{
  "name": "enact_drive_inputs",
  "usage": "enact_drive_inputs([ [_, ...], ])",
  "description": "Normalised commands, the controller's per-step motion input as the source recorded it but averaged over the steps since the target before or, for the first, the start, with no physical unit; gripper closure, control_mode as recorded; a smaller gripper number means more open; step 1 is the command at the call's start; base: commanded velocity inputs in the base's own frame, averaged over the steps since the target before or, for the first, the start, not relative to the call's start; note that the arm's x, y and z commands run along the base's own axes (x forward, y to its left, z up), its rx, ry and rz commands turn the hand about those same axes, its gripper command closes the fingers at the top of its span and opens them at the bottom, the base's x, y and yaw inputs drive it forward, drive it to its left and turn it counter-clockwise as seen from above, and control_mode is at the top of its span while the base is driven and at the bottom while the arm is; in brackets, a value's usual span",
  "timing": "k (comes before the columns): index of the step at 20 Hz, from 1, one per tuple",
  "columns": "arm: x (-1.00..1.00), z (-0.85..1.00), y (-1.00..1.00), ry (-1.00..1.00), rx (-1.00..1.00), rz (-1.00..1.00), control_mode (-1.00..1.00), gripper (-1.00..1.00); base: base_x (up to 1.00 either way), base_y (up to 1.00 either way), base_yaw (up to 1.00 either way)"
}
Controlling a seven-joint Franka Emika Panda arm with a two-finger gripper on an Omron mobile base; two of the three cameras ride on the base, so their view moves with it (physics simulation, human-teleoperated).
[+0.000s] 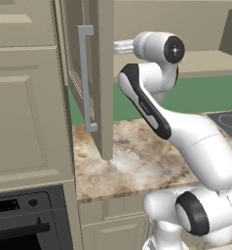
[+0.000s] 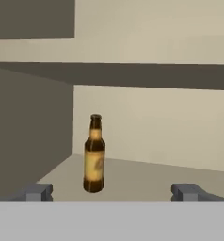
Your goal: Get the candle and the beer from the cabinet and move them to the dining counter.
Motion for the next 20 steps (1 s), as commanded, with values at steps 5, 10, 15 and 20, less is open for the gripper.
enact_drive_inputs([
  [5, 0.26, 0.03, 0.32, 0.08, 0.0, 0.0, -1.0, -1.0, 0.0, 0.0, 0.0],
  [10, 0.45, 0.0, 0.2, 0.04, 0.0, 0.0, -1.0, -1.0, 0.0, 0.0, 0.0],
  [15, 0.48, 0.0, 0.01, 0.0, 0.0, 0.0, -1.0, -1.0, 0.0, 0.0, 0.0],
  [20, 0.34, 0.0, 0.13, 0.0, 0.0, 0.0, -1.0, -1.0, 0.0, 0.0, 0.0],
])
